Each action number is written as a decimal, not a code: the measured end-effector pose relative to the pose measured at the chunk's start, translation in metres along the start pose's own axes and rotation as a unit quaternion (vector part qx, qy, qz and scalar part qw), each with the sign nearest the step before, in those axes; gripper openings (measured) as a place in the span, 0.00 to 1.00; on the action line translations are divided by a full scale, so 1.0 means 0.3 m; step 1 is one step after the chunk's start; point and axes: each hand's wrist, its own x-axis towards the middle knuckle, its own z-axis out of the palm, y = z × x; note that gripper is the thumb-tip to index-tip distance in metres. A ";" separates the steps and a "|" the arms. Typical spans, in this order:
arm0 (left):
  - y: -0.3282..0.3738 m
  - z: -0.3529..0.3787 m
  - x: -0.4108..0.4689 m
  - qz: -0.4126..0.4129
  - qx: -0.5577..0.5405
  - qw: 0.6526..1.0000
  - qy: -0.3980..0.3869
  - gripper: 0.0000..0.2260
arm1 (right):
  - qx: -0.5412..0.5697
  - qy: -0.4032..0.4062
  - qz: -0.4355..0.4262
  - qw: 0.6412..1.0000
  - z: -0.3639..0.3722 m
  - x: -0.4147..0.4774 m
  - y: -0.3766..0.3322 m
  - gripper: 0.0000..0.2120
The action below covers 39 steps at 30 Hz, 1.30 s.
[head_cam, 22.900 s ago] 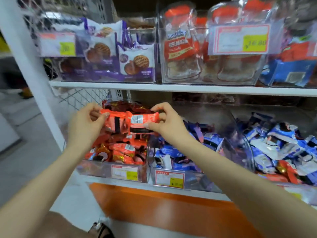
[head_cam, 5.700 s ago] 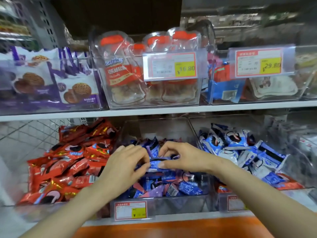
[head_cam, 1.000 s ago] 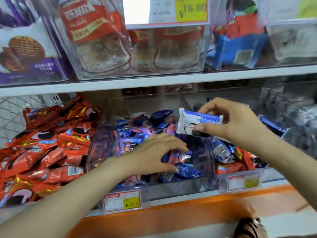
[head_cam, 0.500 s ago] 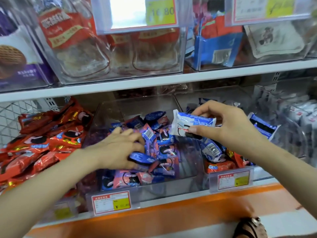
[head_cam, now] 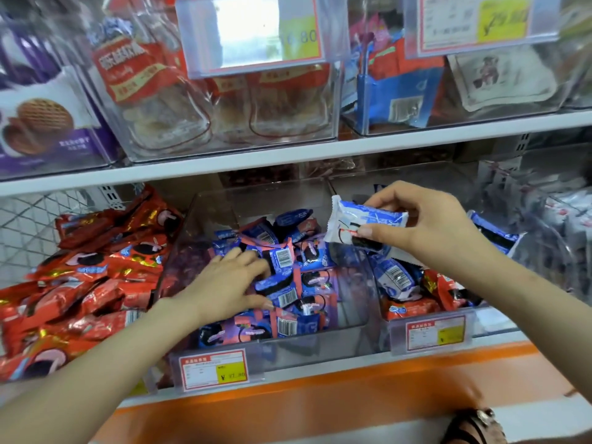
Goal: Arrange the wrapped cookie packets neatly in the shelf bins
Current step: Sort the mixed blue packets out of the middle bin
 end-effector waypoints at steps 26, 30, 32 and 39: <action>0.260 -0.199 0.149 -0.018 -0.238 0.929 0.284 0.10 | -0.031 0.126 0.067 0.989 -0.102 -0.024 0.113 0.09; 0.379 -0.237 0.162 0.086 -0.285 0.913 0.277 0.12 | -0.021 0.145 0.071 0.987 -0.170 -0.061 0.157 0.13; 0.419 -0.228 0.190 0.087 -0.259 0.935 0.228 0.18 | -0.018 0.163 0.080 0.983 -0.208 -0.075 0.180 0.15; 0.487 -0.203 0.265 0.161 -0.148 0.960 0.172 0.34 | -0.069 0.258 0.101 0.958 -0.291 -0.069 0.285 0.15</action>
